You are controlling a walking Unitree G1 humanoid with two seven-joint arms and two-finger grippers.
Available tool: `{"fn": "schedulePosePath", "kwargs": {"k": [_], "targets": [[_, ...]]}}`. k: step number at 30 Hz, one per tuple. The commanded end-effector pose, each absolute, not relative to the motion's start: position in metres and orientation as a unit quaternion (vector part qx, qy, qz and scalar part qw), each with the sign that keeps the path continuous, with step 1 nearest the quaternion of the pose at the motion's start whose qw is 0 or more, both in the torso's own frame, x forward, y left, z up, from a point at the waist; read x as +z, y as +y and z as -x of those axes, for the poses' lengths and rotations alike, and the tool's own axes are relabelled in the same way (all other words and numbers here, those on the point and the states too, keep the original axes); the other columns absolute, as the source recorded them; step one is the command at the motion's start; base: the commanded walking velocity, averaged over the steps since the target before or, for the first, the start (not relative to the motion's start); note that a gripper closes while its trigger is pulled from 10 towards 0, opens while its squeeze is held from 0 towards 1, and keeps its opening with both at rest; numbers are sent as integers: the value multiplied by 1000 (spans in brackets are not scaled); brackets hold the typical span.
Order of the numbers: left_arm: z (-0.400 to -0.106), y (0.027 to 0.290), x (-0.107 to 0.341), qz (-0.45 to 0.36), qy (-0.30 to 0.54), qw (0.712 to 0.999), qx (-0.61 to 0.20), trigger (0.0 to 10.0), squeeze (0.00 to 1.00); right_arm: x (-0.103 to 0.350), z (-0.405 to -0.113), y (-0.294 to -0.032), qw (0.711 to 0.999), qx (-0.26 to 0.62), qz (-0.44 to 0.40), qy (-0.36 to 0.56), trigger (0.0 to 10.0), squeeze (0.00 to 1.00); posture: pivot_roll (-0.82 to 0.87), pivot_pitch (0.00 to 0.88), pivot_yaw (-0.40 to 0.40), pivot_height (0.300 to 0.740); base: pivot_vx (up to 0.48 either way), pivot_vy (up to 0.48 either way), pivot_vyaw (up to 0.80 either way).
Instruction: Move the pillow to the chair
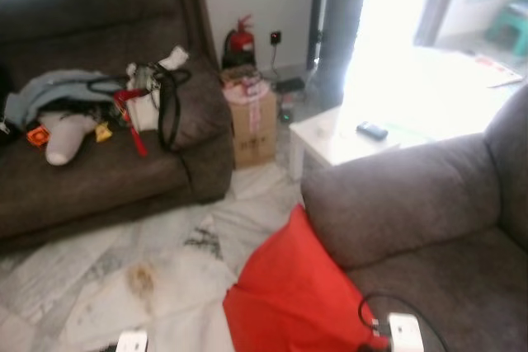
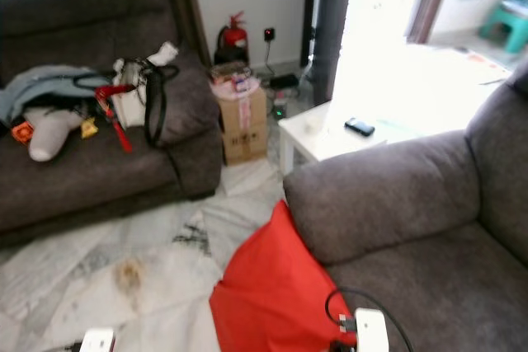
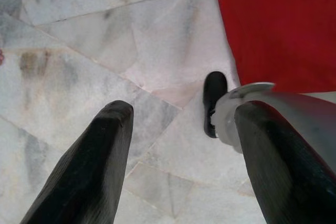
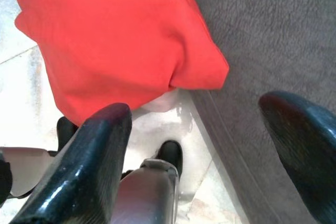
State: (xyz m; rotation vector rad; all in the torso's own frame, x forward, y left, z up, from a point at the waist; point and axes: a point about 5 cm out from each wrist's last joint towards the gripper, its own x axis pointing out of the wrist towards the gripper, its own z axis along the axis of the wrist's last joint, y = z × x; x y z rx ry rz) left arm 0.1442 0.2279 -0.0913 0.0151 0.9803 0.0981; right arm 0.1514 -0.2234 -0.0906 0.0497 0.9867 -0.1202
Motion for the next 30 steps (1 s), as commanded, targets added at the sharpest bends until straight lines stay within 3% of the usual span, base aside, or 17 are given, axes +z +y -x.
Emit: {"fn": "schedulePosePath", "kwargs": {"k": [1, 17, 26, 30], "targets": [[-142, 231, -91, -12, 475, 879, 51, 10000, 0, -91, -152, -221, 878, -60, -28, 473, 10000, 0, -39, 0, 27, 740, 0, 0, 0], [-141, 233, -91, -17, 473, 879, 53, 10000, 0, -90, -154, -220, 887, -51, -23, 459, 10000, 0, -35, 0, 35, 740, 0, 0, 0], [-141, 234, -91, -18, 474, 879, 53, 10000, 0, -90, -153, -219, 887, -51, -25, 458, 10000, 0, -34, 0, 38, 740, 0, 0, 572], [-141, 234, -91, -20, 474, 879, 52, 10000, 0, -90, -152, -219, 885, -58, -32, 461, 10000, 0, -37, 0, 40, 740, 0, 0, 0]]}}
